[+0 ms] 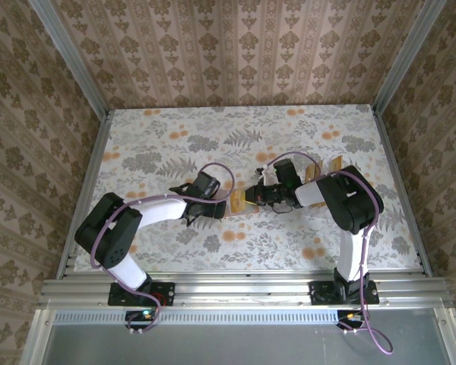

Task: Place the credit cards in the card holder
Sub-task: Insert the credit card into the card slot.

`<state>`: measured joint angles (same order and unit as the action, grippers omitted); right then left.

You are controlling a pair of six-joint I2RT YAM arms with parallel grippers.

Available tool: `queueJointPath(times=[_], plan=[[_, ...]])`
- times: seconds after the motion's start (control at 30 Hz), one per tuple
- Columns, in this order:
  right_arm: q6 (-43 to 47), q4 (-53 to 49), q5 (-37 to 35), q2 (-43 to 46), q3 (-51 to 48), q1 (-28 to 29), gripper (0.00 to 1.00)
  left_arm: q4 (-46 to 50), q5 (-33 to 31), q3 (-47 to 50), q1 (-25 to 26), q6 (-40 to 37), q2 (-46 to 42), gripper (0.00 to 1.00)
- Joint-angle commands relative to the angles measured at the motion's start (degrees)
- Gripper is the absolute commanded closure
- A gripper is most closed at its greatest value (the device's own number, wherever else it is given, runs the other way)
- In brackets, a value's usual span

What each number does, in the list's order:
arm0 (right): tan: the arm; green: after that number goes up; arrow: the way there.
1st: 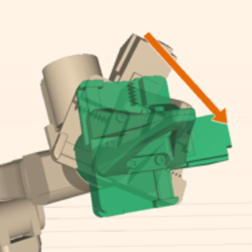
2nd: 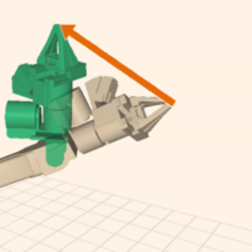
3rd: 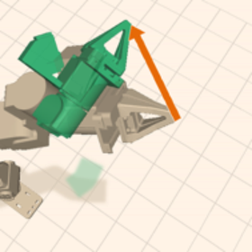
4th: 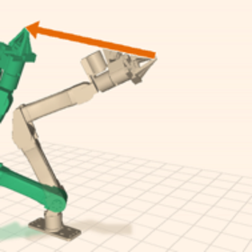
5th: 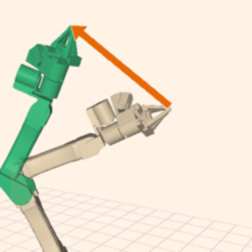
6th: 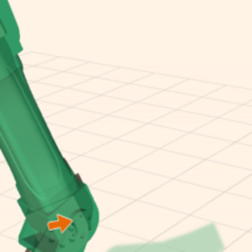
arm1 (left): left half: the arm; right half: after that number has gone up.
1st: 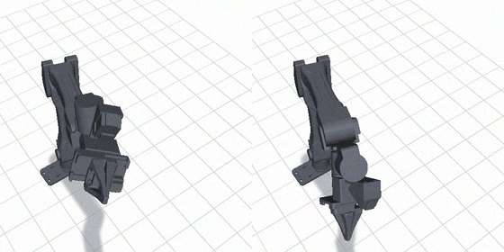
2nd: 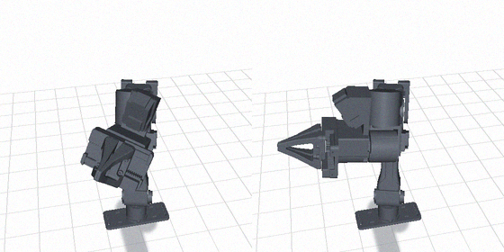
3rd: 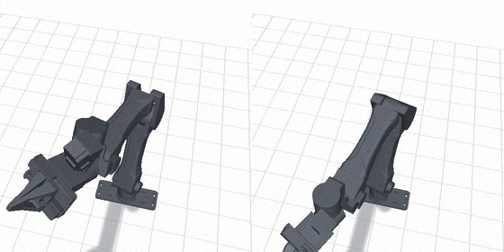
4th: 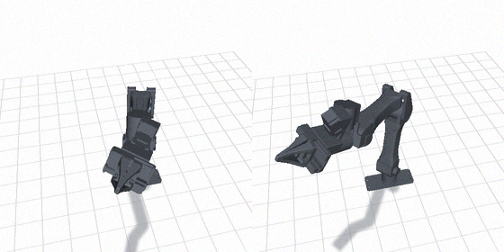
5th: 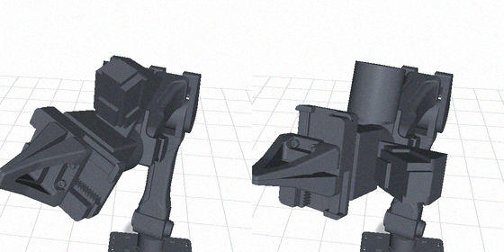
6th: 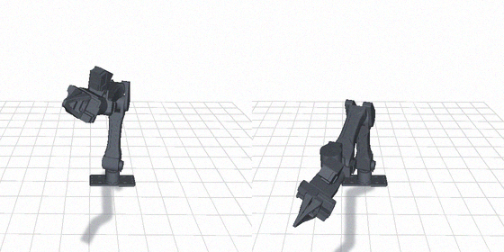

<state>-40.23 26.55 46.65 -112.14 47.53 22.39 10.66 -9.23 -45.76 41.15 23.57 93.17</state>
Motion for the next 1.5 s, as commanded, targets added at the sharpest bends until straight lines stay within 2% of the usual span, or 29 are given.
queueJointPath(times=[0.0, 0.67, 1.47], plan=[[1.2, -2.0, -1.7, -1.7, 0.9, -0.2, 1.00, 2.3, -0.5, 1.9, -0.3, 0.2, 1.1, 0.03], [1.2, -2.5, -0.7, -3.2, 2.2, 1.7, 1.00, 1.6, -0.3, 2.3, -0.2, 0.5, 1.5, 0.03], [3.6, -4.6, -0.5, -2.6, 0.8, 1.3, 1.00, 1.9, -0.4, 2.3, -0.2, 0.4, 1.3, 0.03]])
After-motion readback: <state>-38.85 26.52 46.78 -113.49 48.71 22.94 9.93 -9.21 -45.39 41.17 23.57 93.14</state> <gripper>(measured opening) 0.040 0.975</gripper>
